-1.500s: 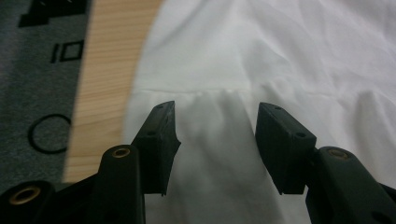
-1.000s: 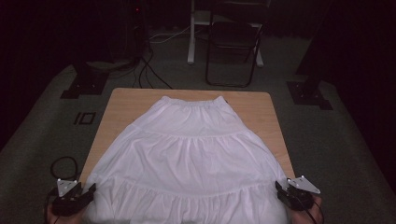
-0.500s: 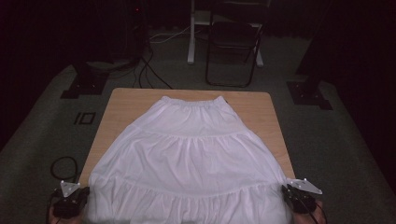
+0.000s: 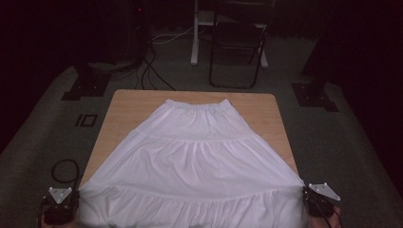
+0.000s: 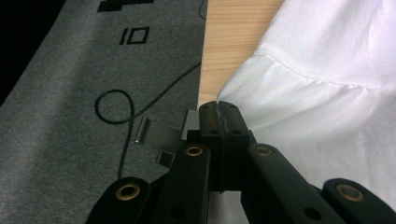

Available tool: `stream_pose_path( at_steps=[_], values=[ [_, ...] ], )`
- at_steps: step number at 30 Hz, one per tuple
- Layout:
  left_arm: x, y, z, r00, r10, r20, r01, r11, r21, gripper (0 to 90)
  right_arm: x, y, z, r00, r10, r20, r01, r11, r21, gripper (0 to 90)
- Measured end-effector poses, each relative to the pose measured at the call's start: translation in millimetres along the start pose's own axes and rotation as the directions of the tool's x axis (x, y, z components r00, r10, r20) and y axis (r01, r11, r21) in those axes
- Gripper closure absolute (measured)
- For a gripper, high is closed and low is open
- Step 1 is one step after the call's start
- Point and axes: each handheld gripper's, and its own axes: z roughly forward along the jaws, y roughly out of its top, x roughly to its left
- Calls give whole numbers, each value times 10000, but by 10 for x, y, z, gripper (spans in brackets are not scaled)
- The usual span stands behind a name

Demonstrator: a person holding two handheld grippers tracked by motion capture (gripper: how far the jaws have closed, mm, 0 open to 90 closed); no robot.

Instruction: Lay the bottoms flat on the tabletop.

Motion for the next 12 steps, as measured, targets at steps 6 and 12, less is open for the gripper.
stream_pose_path(
  at_steps=[6, 12],
  values=[
    [12, -7, 8, 9999, -66, 97, 66, 10000, 19, 900, -32, -24, 15, 9989, 326, -329, -326, 9995, 0, 867],
    [21, -15, 9, 9998, -158, 152, 159, 9999, -24, 900, -40, -32, 17, 9985, 376, -399, -377, 9993, -27, 866]
  ],
)
